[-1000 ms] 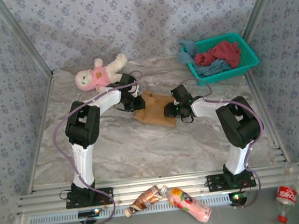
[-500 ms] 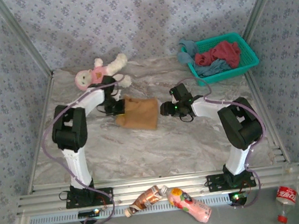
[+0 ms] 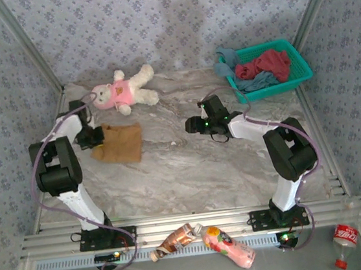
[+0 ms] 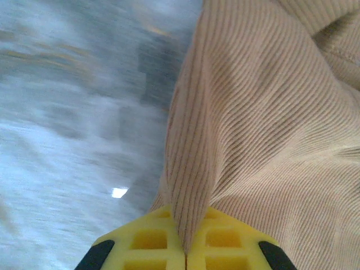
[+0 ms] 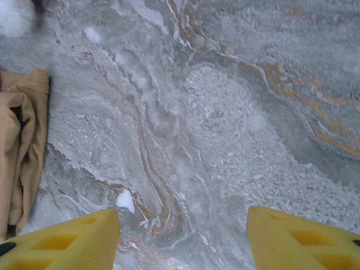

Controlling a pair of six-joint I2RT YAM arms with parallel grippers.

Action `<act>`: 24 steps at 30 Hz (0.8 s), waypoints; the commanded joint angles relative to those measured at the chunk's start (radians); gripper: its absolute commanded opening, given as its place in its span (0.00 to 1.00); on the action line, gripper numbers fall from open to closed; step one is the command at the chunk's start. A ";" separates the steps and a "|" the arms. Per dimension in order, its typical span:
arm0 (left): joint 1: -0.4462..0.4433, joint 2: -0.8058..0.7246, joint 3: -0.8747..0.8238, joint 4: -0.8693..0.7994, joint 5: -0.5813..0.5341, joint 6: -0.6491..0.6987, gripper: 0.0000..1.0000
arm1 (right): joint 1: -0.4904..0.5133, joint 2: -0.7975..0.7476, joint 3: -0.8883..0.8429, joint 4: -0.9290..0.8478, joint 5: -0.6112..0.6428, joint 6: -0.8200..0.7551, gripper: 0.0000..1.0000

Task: Fold and stack the tank tops

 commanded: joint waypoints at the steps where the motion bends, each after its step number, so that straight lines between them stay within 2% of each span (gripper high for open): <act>1: 0.043 0.035 0.067 0.060 -0.051 0.013 0.00 | 0.006 0.008 0.033 0.015 -0.011 -0.002 0.63; 12: 0.133 0.209 0.258 0.102 -0.198 0.087 0.03 | -0.042 -0.025 0.034 -0.014 -0.026 -0.024 0.64; 15: 0.150 0.236 0.305 0.085 -0.205 0.086 0.07 | -0.073 -0.050 0.043 -0.048 -0.029 -0.050 0.65; 19: 0.149 0.237 0.322 0.079 -0.221 0.093 0.20 | -0.124 -0.084 0.063 -0.112 -0.028 -0.108 0.65; 22: 0.150 0.227 0.333 0.073 -0.238 0.094 0.39 | -0.165 -0.110 0.076 -0.156 -0.030 -0.150 0.65; 24: 0.148 0.225 0.353 0.042 -0.251 0.097 0.44 | -0.194 -0.129 0.084 -0.189 -0.030 -0.177 0.65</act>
